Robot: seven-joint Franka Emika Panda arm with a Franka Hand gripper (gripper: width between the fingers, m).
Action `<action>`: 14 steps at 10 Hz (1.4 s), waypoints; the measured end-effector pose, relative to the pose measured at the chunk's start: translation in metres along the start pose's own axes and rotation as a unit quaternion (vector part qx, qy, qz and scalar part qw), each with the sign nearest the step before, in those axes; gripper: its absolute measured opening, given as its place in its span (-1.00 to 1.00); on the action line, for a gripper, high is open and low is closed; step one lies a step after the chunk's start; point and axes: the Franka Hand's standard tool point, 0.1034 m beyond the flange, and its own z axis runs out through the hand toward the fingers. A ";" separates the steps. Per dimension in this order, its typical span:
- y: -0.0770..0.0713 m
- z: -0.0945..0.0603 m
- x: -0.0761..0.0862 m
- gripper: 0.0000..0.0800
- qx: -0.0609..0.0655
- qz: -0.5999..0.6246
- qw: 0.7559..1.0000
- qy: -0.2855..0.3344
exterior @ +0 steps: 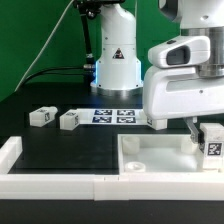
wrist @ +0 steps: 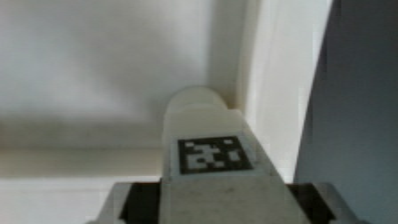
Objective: Assemble one leg
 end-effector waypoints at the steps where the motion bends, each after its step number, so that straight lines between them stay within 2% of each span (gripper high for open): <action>1: 0.000 0.000 0.000 -0.26 0.000 0.079 0.997 0.003; 3: 0.001 0.001 0.001 -0.26 0.003 0.195 0.981 0.010; 5: 0.002 0.001 0.001 -0.26 0.010 0.314 0.949 0.012; 6: 0.002 0.002 0.001 -0.26 0.014 0.373 0.928 0.010; 8: -0.001 0.002 -0.001 -0.26 0.015 0.485 0.874 0.007; 9: -0.002 0.003 -0.001 -0.26 0.014 0.495 0.869 0.006; 10: -0.002 0.003 -0.001 -0.26 0.017 0.535 0.845 0.003; 11: -0.003 0.003 -0.001 -0.26 0.018 0.548 0.836 0.002; 12: -0.003 0.003 -0.002 -0.26 0.018 0.536 0.844 0.003; 14: -0.008 0.003 -0.003 0.41 0.018 0.517 0.856 0.001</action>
Offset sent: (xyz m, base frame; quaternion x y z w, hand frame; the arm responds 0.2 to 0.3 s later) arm -0.0083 -0.0062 -0.0126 -0.0022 0.0100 0.3937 0.9192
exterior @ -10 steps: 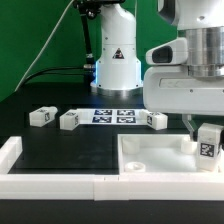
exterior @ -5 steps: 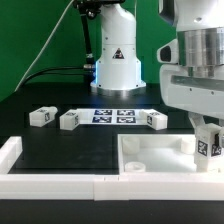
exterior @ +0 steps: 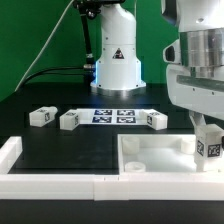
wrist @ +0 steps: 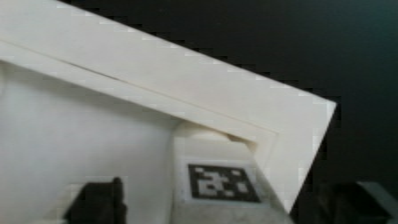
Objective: Assemble one leg
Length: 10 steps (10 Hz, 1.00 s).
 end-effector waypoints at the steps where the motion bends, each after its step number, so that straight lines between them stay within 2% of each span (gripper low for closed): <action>1: 0.000 0.000 -0.001 0.56 0.000 -0.026 1.000 0.000; 3: -0.001 0.000 -0.004 0.61 -0.001 -0.164 0.986 0.001; 4: -0.001 0.000 -0.004 0.62 -0.004 -0.240 0.971 0.003; 7: -0.002 -0.002 0.010 0.62 -0.003 -0.427 0.904 0.005; 10: -0.003 -0.003 0.014 0.62 -0.004 -0.549 0.836 0.011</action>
Offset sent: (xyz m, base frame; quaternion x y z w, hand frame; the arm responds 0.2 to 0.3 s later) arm 0.0024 0.0090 0.0016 -0.0286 -0.0023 -0.3639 0.9310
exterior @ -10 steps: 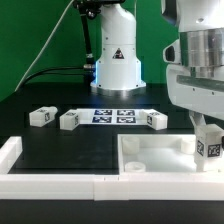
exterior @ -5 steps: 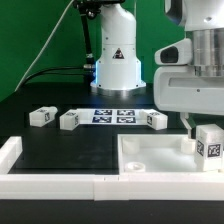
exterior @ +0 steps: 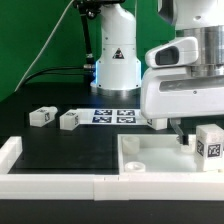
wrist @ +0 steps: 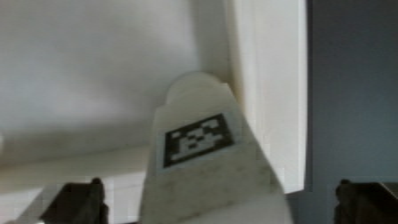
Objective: Assemble one leg
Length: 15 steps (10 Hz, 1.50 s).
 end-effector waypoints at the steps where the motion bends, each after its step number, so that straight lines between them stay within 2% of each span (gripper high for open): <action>1: -0.001 0.000 0.000 0.62 -0.001 -0.022 1.000 0.002; 2: 0.001 0.000 0.000 0.62 -0.004 -0.074 0.997 0.002; 4: 0.001 0.000 0.000 -0.03 -0.003 -0.057 0.998 0.002; 5: 0.001 0.000 0.000 -0.03 -0.003 -0.057 0.998 0.002; 6: 0.001 0.000 0.000 -0.27 -0.003 -0.057 0.998 0.002; 9: 0.002 0.000 0.000 -0.27 -0.003 -0.027 1.000 0.002; 10: 0.002 0.000 0.001 -0.27 -0.004 0.005 1.000 0.002; 11: 0.004 0.000 0.000 -0.27 -0.002 0.087 0.996 0.006; 13: 0.006 0.000 -0.001 -0.27 -0.002 0.259 0.966 0.007; 14: 0.006 0.001 -0.002 -0.27 -0.001 0.291 0.957 0.007; 15: 0.006 0.001 -0.003 -0.27 -0.001 0.379 0.925 0.006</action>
Offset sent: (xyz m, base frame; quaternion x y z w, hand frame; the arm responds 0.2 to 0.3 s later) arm 0.0000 0.0000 0.0000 0.0000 0.0000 0.0000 1.0000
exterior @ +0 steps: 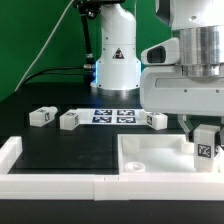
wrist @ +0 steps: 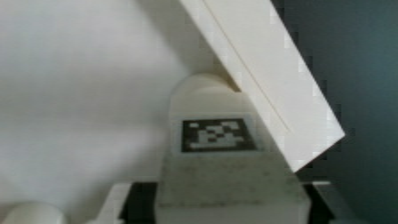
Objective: Assemble one leg
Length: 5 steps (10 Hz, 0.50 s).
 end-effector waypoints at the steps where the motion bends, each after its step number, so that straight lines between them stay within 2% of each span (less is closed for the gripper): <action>1: 0.000 0.000 -0.001 -0.27 -0.001 0.070 0.998 0.001; 3: 0.000 0.001 -0.005 -0.26 -0.003 0.229 0.973 0.003; 5: 0.000 0.001 -0.005 -0.26 -0.001 0.293 0.956 0.000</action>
Offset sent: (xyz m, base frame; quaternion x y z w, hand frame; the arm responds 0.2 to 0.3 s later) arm -0.0043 -0.0043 -0.0026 -0.0119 0.0159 0.3267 0.9449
